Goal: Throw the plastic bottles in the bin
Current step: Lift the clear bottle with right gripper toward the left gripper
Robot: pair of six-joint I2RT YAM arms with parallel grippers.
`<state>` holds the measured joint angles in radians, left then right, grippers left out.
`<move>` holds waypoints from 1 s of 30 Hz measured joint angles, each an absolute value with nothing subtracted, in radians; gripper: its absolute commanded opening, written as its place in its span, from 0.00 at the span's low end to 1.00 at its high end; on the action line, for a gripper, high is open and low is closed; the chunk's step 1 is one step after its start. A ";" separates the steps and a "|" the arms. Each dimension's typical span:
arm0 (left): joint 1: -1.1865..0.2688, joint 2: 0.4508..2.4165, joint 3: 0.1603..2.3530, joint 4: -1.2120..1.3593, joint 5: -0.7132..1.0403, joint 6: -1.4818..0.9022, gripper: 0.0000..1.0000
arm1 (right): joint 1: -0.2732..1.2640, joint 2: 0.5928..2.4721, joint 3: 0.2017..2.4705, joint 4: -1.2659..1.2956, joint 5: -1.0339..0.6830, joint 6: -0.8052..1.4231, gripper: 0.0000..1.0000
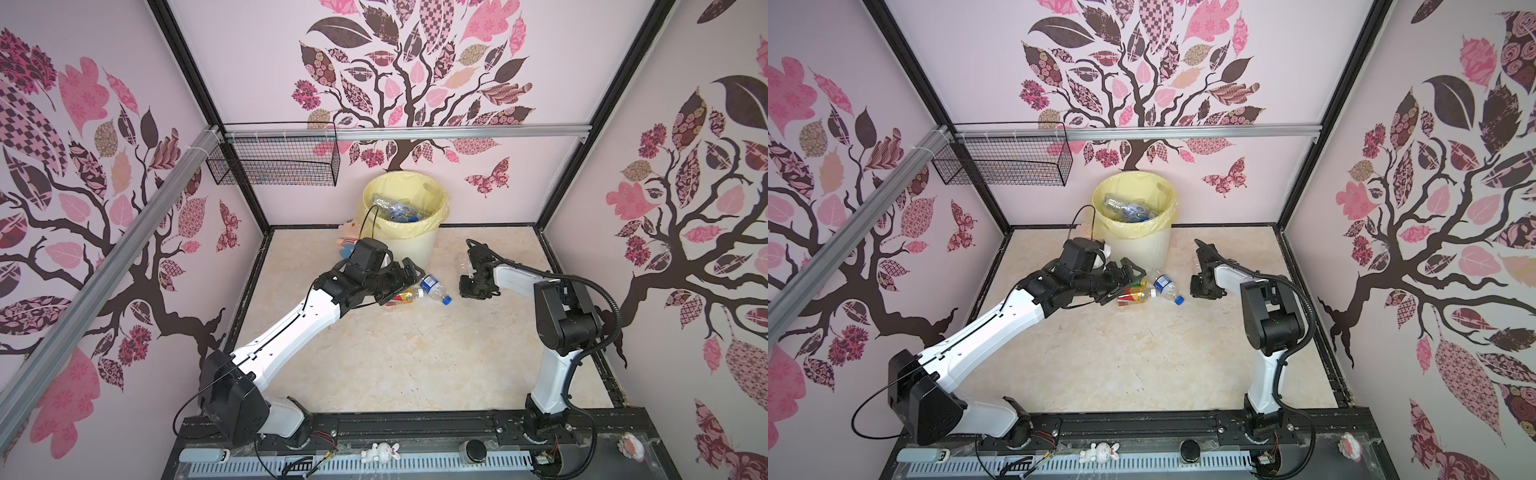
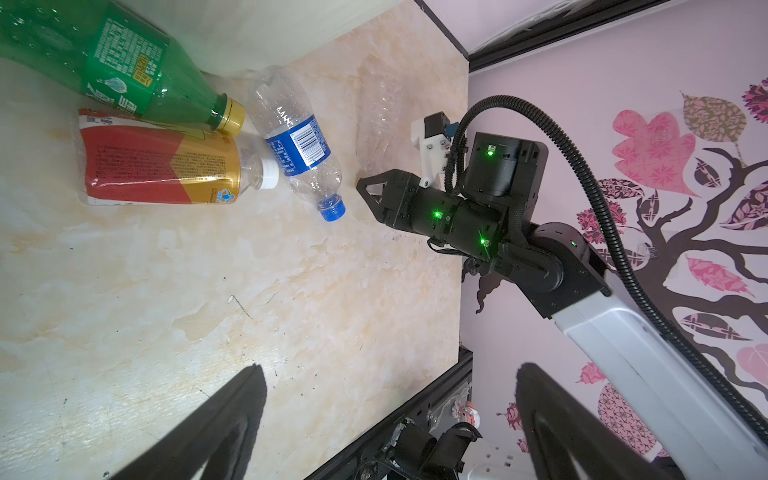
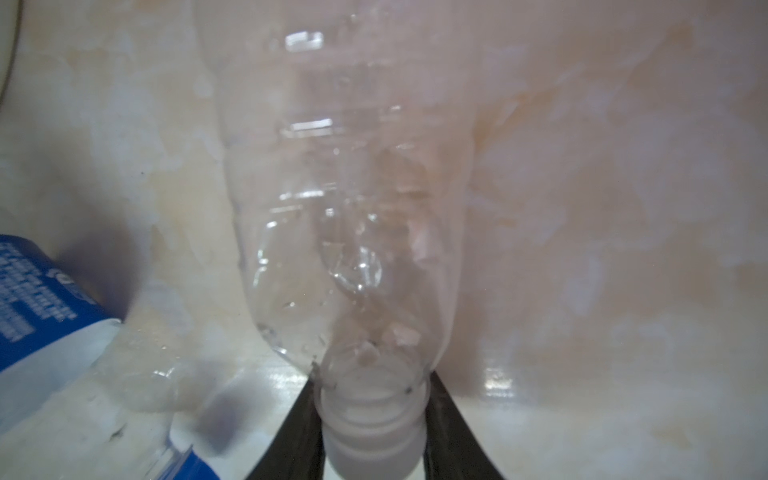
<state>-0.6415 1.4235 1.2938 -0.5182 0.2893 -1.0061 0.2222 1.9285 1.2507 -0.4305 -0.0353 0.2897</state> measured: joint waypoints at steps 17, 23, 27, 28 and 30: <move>-0.603 1.569 1.668 -0.630 0.294 -0.955 0.97 | 0.316 1.464 1.233 -0.536 -0.123 0.352 0.30; -0.601 1.644 1.818 -0.657 0.330 -0.926 0.97 | 0.397 1.362 1.301 -0.570 -0.130 0.371 0.30; -0.601 1.681 1.880 -0.661 0.361 -0.916 0.97 | 0.414 1.298 1.317 -0.576 -0.138 0.386 0.30; -0.601 1.684 1.884 -0.659 0.369 -0.915 0.97 | 0.417 1.283 1.317 -0.576 -0.142 0.387 0.30; -0.601 1.686 1.884 -0.659 0.384 -0.916 0.97 | 0.420 1.263 1.317 -0.574 -0.155 0.389 0.30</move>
